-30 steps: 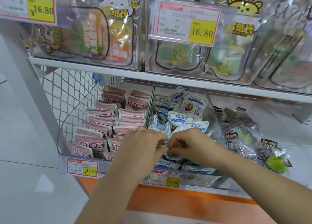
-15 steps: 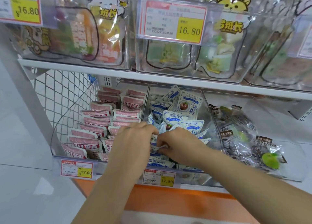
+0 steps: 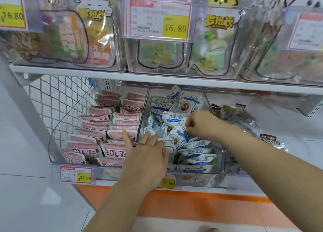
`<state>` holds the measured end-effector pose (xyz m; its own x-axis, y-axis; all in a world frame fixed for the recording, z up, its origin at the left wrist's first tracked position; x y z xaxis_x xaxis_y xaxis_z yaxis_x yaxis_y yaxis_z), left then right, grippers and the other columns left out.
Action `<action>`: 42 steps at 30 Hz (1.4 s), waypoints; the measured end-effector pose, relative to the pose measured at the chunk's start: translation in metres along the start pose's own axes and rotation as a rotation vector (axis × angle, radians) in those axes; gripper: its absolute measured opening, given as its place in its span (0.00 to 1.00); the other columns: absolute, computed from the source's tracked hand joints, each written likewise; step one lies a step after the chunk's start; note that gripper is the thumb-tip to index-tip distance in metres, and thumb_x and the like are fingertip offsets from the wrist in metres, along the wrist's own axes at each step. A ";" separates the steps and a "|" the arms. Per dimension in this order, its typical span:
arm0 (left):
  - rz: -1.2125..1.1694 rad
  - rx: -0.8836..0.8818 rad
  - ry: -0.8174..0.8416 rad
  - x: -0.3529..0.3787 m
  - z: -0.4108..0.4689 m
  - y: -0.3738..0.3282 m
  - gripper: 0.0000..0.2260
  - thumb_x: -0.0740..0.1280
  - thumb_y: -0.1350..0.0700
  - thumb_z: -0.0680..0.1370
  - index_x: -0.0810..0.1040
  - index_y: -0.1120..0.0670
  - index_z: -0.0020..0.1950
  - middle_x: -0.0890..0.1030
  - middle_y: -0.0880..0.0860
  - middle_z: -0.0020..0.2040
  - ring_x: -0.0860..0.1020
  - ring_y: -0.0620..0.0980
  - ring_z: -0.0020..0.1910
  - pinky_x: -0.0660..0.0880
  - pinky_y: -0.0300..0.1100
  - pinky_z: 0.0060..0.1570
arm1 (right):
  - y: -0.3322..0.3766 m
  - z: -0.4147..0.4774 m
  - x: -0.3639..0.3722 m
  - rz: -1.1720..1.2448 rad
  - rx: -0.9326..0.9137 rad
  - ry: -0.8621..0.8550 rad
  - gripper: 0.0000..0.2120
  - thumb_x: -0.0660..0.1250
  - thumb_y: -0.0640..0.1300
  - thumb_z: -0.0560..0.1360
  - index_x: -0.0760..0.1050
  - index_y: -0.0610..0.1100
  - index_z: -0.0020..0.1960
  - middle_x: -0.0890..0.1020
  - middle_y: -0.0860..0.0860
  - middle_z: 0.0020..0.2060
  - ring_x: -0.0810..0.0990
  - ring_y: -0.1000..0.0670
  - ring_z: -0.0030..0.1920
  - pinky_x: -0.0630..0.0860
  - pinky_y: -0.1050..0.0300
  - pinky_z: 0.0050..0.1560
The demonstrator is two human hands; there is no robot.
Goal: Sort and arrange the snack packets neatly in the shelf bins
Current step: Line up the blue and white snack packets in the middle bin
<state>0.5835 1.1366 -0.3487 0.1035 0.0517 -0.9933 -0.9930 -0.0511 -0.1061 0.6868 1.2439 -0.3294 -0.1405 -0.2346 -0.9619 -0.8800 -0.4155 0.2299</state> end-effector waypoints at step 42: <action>-0.087 0.161 -0.309 -0.026 -0.009 0.008 0.09 0.76 0.50 0.64 0.81 0.44 0.41 0.79 0.39 0.37 0.78 0.48 0.42 0.50 0.60 0.62 | 0.056 0.037 0.032 -0.082 -0.293 0.133 0.10 0.68 0.46 0.74 0.81 0.41 0.50 0.82 0.47 0.44 0.76 0.50 0.41 0.68 0.59 0.39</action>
<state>0.5736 1.1259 -0.3239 0.1907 0.3490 -0.9175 -0.9799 0.1234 -0.1567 0.6161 1.2455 -0.3529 0.0028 -0.2942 -0.9557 -0.7156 -0.6681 0.2036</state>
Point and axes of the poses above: each hand's wrist, its own z-axis towards the middle knuckle, its own x-axis out of the palm, y = z × x, the point moved 10 cm from there along z, towards the middle knuckle
